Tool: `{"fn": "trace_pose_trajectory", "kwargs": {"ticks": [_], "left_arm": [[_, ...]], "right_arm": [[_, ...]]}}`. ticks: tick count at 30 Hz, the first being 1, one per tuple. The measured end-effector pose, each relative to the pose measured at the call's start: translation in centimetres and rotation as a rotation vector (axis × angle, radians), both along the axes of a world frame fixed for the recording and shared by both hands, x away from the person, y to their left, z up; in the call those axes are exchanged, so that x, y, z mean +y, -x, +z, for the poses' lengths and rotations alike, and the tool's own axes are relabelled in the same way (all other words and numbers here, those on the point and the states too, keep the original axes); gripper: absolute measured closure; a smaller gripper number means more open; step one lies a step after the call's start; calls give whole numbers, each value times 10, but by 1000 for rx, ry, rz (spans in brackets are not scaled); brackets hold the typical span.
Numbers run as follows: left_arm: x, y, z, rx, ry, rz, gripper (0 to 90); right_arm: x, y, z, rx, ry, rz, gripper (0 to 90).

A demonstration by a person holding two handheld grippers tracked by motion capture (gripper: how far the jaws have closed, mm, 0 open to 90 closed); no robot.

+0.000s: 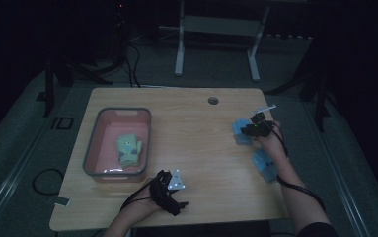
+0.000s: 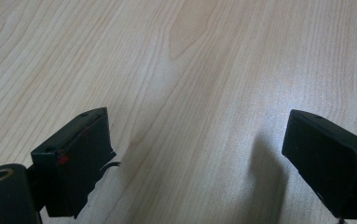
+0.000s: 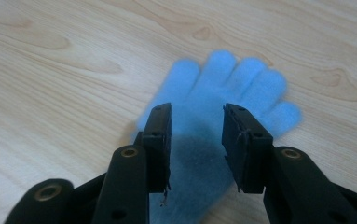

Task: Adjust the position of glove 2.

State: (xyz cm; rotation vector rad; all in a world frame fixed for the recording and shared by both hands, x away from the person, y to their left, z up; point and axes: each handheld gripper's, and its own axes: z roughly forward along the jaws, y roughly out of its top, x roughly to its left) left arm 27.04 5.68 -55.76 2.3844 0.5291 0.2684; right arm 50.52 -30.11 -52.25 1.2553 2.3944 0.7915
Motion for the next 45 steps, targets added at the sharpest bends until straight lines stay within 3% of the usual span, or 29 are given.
{"fn": "trace_pose_trajectory", "kwargs": {"ticks": [4, 5, 8, 11, 15, 18, 20, 22, 27, 30, 39, 41, 43, 45], "left_arm": [[1, 0, 0, 6, 3, 0, 85], [1, 1, -1, 4, -3, -6, 85], [0, 2, -2, -2, -9, -11, 85], [0, 2, -1, -4, -8, -10, 85], [0, 2, 0, 2, 6, -10, 84], [0, 1, 0, -2, 3, -8, 85], [1, 1, 0, -4, 6, -8, 85], [2, 0, 0, -6, 9, 1, 85], [2, 1, 0, -3, 8, -4, 84], [1, 1, -1, -6, 2, -7, 84], [1, 2, -1, -7, -14, -23, 85], [0, 2, -1, -9, -13, -21, 85], [0, 2, -1, -12, -11, -22, 84], [-1, 3, -1, -13, -21, -26, 85]], "right_arm": [[3, -1, -12, 30, 24, 3, 634], [4, 0, -15, 9, 33, 7, 639], [5, 2, -16, 4, 27, -6, 669], [7, 3, -14, 22, 31, -18, 784], [12, 6, -14, 11, 63, -29, 822], [11, 6, -10, 33, 25, -48, 847], [10, 7, -6, 36, 10, -46, 871], [12, 12, 0, 23, 26, -30, 873], [13, 22, 14, 10, -28, -27, 876], [16, 30, 24, -9, -31, -18, 877], [31, 64, 69, -65, -100, 10, 876], [38, 75, 77, -74, -101, 28, 875], [47, 87, 81, -81, -70, 46, 875], [53, 94, 82, -70, -85, 59, 876]]}}
